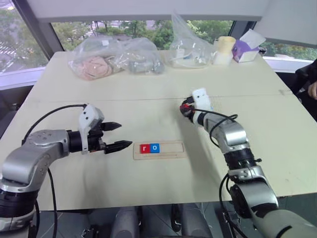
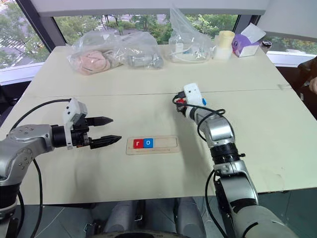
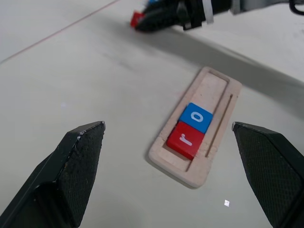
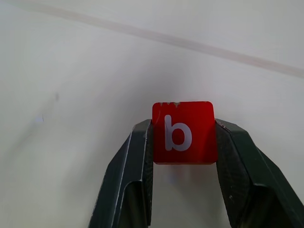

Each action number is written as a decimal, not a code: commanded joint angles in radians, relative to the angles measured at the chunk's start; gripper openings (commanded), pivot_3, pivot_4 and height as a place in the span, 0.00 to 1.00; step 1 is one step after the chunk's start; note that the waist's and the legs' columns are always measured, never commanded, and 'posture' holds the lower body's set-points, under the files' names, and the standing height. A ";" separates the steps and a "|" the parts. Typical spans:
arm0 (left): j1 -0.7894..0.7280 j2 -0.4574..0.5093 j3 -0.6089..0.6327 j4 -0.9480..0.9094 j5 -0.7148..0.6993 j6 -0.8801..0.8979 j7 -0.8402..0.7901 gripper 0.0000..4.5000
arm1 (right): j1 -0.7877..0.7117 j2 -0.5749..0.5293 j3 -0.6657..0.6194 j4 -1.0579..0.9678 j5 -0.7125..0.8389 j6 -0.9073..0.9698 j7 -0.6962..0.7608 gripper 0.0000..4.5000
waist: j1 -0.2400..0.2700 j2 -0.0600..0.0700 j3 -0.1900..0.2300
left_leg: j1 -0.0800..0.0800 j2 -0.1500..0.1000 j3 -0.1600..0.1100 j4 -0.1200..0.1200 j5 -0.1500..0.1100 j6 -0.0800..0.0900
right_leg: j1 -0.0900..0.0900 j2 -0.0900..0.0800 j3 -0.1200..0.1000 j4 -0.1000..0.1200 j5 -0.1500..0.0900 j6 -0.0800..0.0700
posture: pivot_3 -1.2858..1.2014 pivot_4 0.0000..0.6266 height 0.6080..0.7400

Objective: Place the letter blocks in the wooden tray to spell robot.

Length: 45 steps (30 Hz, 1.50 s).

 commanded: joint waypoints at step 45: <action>-0.075 0.084 -0.164 0.070 0.036 -0.155 -0.211 1.00 | 0.541 -0.228 -0.341 -0.758 0.265 0.235 0.524 1.00 | -0.004 0.000 0.000 | 0.000 -0.001 -0.001 -0.012 0.000 -0.001 | -0.004 -0.001 0.001 -0.008 -0.002 0.002 | 0.52 0.24 0.99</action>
